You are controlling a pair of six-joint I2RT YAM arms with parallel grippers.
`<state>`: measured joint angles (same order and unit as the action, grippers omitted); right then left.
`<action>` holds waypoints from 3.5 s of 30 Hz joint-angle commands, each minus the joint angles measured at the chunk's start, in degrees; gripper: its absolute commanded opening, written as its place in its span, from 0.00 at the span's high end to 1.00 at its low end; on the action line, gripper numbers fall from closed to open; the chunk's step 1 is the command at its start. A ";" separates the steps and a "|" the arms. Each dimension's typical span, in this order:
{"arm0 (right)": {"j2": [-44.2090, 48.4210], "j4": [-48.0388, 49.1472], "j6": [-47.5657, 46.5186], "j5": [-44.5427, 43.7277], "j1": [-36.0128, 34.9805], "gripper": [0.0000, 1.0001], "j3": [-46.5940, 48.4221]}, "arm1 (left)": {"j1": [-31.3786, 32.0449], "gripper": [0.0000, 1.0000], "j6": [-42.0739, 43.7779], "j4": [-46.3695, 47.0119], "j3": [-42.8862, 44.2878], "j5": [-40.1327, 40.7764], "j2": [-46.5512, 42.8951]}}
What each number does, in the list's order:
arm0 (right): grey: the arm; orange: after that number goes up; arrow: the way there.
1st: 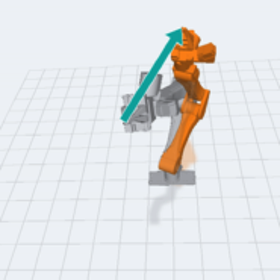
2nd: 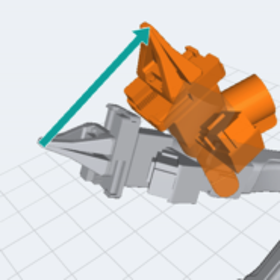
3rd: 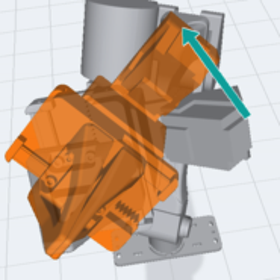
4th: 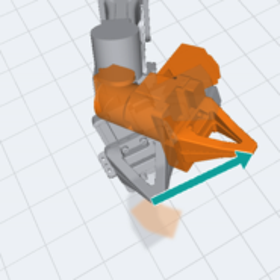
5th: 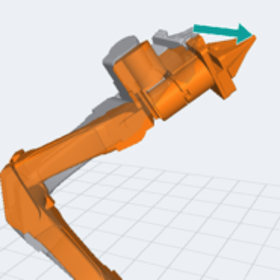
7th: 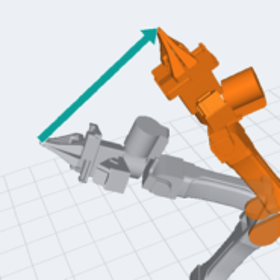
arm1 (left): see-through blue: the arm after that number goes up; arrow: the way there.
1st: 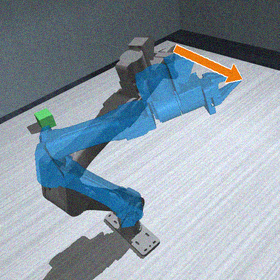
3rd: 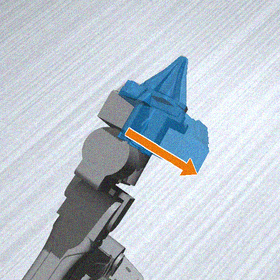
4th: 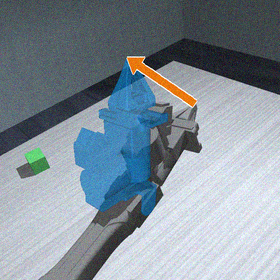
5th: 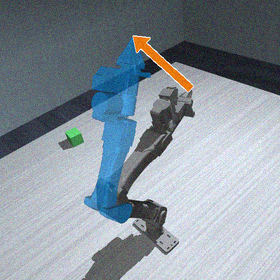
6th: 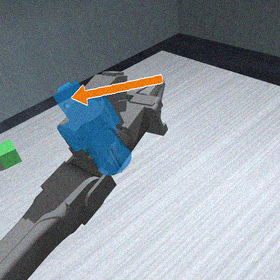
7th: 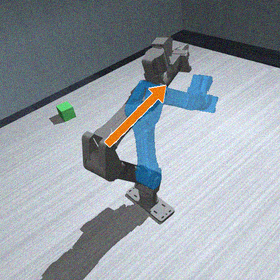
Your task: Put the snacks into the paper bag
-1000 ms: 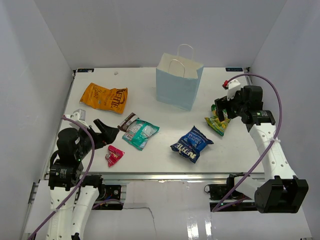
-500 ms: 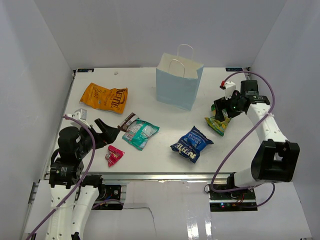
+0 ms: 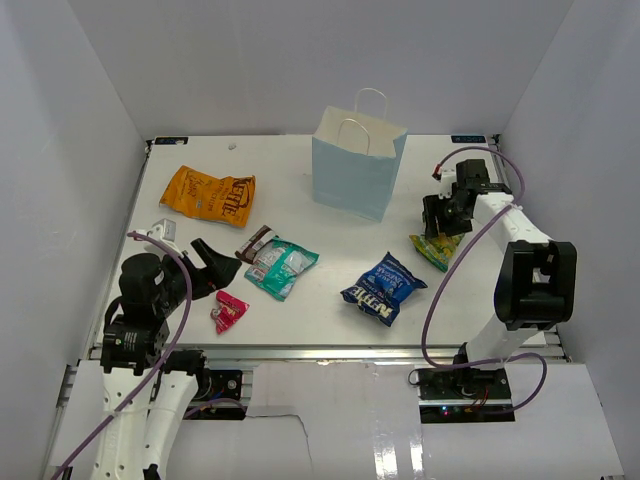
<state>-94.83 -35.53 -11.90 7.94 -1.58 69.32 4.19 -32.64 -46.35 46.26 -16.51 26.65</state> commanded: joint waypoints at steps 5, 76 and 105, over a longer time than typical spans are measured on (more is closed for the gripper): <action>-0.80 5.38 22.00 -7.32 0.09 0.36 -2.25 | -0.32 0.02 -0.58 0.29 -0.12 -0.54 1.29; 1.14 13.46 -13.59 -4.52 -4.04 0.02 -13.95 | -0.32 0.02 -2.43 1.70 -3.46 -2.12 -1.52; 17.59 20.93 -4.37 30.71 -3.77 0.92 11.96 | -0.41 0.02 -3.04 2.31 -3.99 -2.74 -2.05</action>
<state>-75.37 -21.85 -22.00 30.46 -4.97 72.95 4.19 -35.81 -44.97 42.57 -18.31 24.56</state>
